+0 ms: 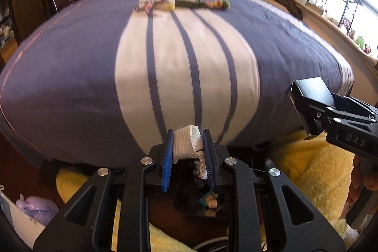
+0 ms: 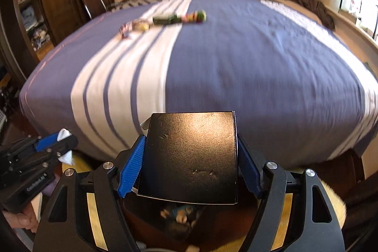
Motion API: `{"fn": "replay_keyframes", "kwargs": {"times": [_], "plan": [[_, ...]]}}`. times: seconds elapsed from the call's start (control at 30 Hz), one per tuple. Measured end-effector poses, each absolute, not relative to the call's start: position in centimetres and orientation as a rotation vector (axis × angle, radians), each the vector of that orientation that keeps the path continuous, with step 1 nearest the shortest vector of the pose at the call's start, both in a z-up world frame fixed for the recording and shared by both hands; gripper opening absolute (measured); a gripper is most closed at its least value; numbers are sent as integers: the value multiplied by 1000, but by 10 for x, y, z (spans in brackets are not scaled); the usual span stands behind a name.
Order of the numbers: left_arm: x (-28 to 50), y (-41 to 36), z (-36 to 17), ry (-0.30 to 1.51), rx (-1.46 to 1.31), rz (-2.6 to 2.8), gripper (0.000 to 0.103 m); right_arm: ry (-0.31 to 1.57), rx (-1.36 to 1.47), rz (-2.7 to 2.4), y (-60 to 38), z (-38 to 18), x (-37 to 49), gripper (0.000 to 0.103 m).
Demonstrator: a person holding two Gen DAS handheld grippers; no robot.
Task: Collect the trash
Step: 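Carry the black case and white strap to the bin and lower them, then open both tools over the bin and raise them back over the bed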
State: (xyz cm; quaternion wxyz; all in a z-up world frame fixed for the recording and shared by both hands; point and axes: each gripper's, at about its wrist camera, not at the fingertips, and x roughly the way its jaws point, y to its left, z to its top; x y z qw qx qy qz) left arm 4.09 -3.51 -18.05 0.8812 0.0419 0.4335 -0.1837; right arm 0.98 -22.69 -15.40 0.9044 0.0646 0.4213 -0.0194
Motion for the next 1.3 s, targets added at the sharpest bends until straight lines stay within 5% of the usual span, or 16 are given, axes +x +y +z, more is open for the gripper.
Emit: {"fn": "replay_keyframes", "kwargs": {"times": [0.37,0.77,0.83,1.3], "plan": [[30,-49,-264,1124,102,-450,23,1064,167,28,-210,-228,6,74],[39,-51,-290,1200,70,-484,28,1134,216,35,-211,-254,19,76],[41,-51,-290,1198,70,-473,43,1132,223,39,-211,-256,19,76],[39,-25,-229,1002,78,-343,84,968,224,-51,-240,-205,8,97]]}}
